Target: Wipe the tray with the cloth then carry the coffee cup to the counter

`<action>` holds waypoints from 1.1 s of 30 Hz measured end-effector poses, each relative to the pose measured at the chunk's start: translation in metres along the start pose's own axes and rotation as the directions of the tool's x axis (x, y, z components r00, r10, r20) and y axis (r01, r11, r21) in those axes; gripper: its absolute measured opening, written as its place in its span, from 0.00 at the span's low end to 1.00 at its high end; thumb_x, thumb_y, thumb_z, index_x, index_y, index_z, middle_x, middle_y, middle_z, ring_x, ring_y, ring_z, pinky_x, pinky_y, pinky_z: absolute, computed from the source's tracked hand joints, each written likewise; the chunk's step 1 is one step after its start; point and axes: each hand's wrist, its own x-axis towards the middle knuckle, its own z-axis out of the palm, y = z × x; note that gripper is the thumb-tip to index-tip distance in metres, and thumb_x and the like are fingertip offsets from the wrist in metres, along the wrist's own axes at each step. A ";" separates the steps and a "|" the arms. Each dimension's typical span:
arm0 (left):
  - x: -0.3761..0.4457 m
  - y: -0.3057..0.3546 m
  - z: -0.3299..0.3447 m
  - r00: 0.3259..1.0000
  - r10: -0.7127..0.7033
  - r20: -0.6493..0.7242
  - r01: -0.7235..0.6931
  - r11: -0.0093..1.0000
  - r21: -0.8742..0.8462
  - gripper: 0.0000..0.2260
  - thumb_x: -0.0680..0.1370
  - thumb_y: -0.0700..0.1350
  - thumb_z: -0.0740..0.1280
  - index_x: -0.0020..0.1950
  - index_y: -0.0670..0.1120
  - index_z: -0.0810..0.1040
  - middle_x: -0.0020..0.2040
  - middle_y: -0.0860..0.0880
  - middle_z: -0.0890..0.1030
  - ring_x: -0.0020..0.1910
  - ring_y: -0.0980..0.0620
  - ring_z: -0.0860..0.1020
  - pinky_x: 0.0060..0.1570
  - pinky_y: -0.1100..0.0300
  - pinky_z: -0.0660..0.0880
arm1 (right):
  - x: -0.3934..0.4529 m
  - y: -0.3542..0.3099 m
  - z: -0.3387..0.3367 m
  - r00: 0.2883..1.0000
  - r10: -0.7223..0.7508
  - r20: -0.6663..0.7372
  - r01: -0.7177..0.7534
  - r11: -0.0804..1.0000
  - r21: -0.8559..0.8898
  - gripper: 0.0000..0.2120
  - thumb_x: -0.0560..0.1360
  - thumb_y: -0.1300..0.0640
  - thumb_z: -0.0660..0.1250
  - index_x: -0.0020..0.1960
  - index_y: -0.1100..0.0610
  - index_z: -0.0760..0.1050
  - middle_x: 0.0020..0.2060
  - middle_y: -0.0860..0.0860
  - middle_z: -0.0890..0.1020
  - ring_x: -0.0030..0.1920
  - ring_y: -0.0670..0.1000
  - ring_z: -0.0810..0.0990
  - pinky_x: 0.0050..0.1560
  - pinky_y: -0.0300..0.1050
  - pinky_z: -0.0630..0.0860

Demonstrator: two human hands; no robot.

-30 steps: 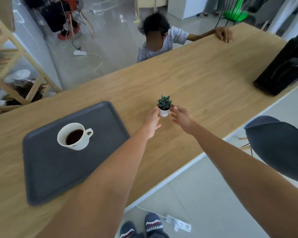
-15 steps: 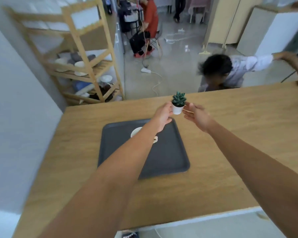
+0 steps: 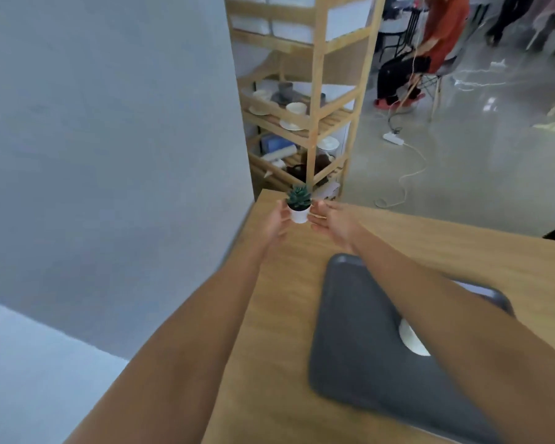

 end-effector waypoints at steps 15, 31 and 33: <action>0.112 -0.006 -0.065 0.987 -0.097 -0.127 0.095 0.995 -0.020 0.20 0.82 0.54 0.54 0.71 0.50 0.70 0.67 0.51 0.76 0.63 0.51 0.73 0.59 0.52 0.68 | 0.120 0.023 0.057 0.994 0.106 0.011 -0.105 0.991 -0.082 0.20 0.84 0.55 0.50 0.74 0.55 0.64 0.72 0.53 0.69 0.64 0.52 0.71 0.64 0.48 0.70; 0.037 0.005 -0.023 0.956 0.085 -0.282 -0.027 0.979 0.201 0.21 0.81 0.49 0.54 0.72 0.41 0.68 0.72 0.39 0.70 0.71 0.39 0.69 0.69 0.47 0.68 | 0.005 -0.025 -0.009 0.997 0.012 -0.077 -0.020 0.994 -0.105 0.19 0.82 0.56 0.54 0.71 0.60 0.67 0.71 0.65 0.67 0.69 0.66 0.68 0.71 0.61 0.65; 0.009 0.001 -0.005 0.952 0.138 -0.273 -0.078 0.973 0.219 0.22 0.80 0.50 0.54 0.72 0.42 0.67 0.72 0.39 0.69 0.72 0.39 0.68 0.68 0.46 0.67 | -0.032 -0.034 -0.023 0.996 -0.004 -0.091 -0.004 0.996 -0.091 0.18 0.82 0.59 0.53 0.69 0.65 0.68 0.71 0.67 0.66 0.60 0.65 0.77 0.71 0.65 0.59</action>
